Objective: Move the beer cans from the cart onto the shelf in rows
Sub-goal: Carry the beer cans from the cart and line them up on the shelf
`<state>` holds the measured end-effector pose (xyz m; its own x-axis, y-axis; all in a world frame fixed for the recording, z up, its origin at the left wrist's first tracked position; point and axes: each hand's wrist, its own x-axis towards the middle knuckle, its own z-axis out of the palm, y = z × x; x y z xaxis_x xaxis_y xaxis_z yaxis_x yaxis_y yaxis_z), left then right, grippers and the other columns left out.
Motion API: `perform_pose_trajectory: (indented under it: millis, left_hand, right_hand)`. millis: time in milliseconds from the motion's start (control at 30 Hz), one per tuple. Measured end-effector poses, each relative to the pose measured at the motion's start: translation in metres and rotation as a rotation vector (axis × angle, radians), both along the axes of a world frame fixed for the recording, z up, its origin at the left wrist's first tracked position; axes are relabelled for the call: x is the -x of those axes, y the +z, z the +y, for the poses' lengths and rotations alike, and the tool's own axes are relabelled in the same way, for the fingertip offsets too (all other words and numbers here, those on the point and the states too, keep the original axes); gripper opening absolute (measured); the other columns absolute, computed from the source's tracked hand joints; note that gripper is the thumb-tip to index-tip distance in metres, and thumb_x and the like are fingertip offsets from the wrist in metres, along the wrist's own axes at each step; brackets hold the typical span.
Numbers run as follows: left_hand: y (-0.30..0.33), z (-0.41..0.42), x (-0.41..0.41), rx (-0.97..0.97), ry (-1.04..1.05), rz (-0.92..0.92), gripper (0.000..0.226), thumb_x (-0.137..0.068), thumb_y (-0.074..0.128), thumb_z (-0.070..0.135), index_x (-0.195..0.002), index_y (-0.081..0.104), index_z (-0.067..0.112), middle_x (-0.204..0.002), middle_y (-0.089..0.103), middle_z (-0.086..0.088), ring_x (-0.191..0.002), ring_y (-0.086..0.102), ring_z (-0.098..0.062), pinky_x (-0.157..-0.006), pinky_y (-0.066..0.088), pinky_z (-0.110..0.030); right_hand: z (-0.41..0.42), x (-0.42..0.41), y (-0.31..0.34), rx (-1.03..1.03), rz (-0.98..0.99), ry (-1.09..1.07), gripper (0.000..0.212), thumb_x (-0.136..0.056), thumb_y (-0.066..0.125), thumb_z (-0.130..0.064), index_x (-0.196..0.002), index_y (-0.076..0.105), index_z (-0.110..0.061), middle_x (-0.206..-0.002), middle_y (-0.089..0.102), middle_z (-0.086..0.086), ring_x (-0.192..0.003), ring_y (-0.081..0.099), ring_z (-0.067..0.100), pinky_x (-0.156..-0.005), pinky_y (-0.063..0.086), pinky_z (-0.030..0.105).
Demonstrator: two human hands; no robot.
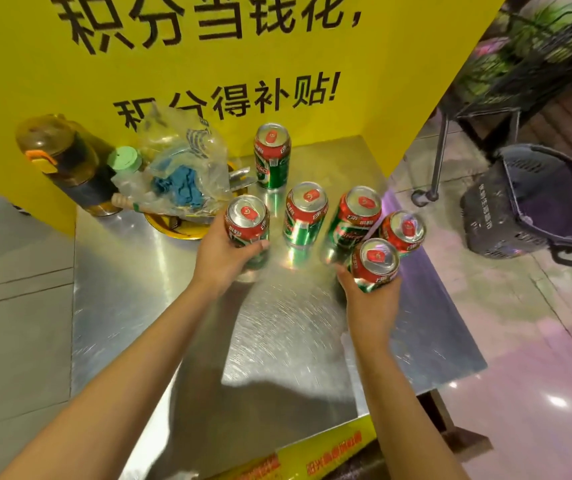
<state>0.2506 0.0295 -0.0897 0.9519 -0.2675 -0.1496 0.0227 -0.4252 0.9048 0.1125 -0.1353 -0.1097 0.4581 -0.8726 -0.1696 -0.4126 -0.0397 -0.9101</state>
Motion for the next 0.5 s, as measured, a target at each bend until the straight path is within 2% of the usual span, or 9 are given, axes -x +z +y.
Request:
perform_pose_trajectory:
  millis: [67,133,233,267,333,400,500]
  left_hand:
    - [0.0,0.001,0.001,-0.006,0.015,-0.002,0.074,-0.064,0.085,0.023,-0.127,0.048,0.02,-0.118,0.061,0.006,-0.107,0.057,-0.011,-0.093,0.045,-0.024]
    - [0.003,0.003,0.004,-0.018,0.033,-0.011,0.071,-0.063,0.085,0.023,-0.124,0.05,0.018,-0.113,0.061,0.008,-0.103,0.057,-0.009,-0.086,0.043,-0.015]
    - [0.006,0.009,0.013,-0.041,0.048,-0.015,0.071,-0.061,0.086,0.027,-0.122,0.053,0.017,-0.111,0.062,0.008,-0.1,0.058,-0.008,-0.083,0.043,-0.016]
    - [0.007,0.014,0.017,-0.046,0.049,-0.008,0.071,-0.061,0.086,0.029,-0.123,0.053,0.018,-0.111,0.062,0.008,-0.099,0.058,-0.007,-0.081,0.043,-0.014]
    - [0.012,0.026,0.026,-0.042,0.048,0.003,0.07,-0.061,0.086,0.03,-0.122,0.053,0.021,-0.108,0.062,0.011,-0.094,0.058,-0.002,-0.076,0.041,-0.009]
    - [0.02,0.041,0.034,-0.027,0.056,0.015,0.066,-0.061,0.086,0.029,-0.119,0.055,0.024,-0.104,0.063,0.013,-0.091,0.058,0.001,-0.076,0.042,-0.009]
    - [0.034,0.074,0.05,0.011,0.109,0.039,0.063,-0.06,0.087,0.026,-0.115,0.056,0.026,-0.101,0.065,0.014,-0.094,0.059,0.003,-0.078,0.045,-0.013]
  right_hand:
    - [0.0,0.001,-0.001,0.006,-0.001,-0.002,0.062,-0.067,0.085,-0.026,-0.119,0.053,-0.015,-0.113,0.064,-0.001,-0.1,0.061,0.013,-0.083,0.048,0.023]
    - [0.0,0.003,0.002,-0.005,-0.008,0.002,0.06,-0.067,0.084,-0.024,-0.119,0.054,-0.015,-0.111,0.064,-0.003,-0.097,0.06,0.01,-0.076,0.043,0.014]
    - [0.0,0.008,0.007,-0.004,-0.012,0.031,0.058,-0.068,0.084,-0.023,-0.118,0.056,-0.014,-0.107,0.063,-0.006,-0.093,0.058,0.008,-0.07,0.037,0.008]
    - [0.002,0.011,0.009,0.002,-0.004,0.045,0.057,-0.068,0.084,-0.023,-0.117,0.056,-0.015,-0.106,0.063,-0.006,-0.094,0.059,0.01,-0.073,0.041,0.011]
    - [0.008,0.017,0.011,0.007,0.006,0.067,0.055,-0.067,0.084,-0.024,-0.114,0.058,-0.018,-0.105,0.065,-0.007,-0.096,0.062,0.013,-0.083,0.051,0.029]
    - [0.018,0.022,0.015,-0.025,-0.006,0.095,0.056,-0.065,0.085,-0.026,-0.114,0.059,-0.019,-0.106,0.068,-0.005,-0.097,0.065,0.015,-0.087,0.053,0.042]
    - [0.043,0.023,0.03,-0.073,-0.051,0.18,0.057,-0.066,0.085,-0.019,-0.117,0.06,-0.015,-0.107,0.069,0.0,-0.097,0.064,0.016,-0.091,0.051,0.039]
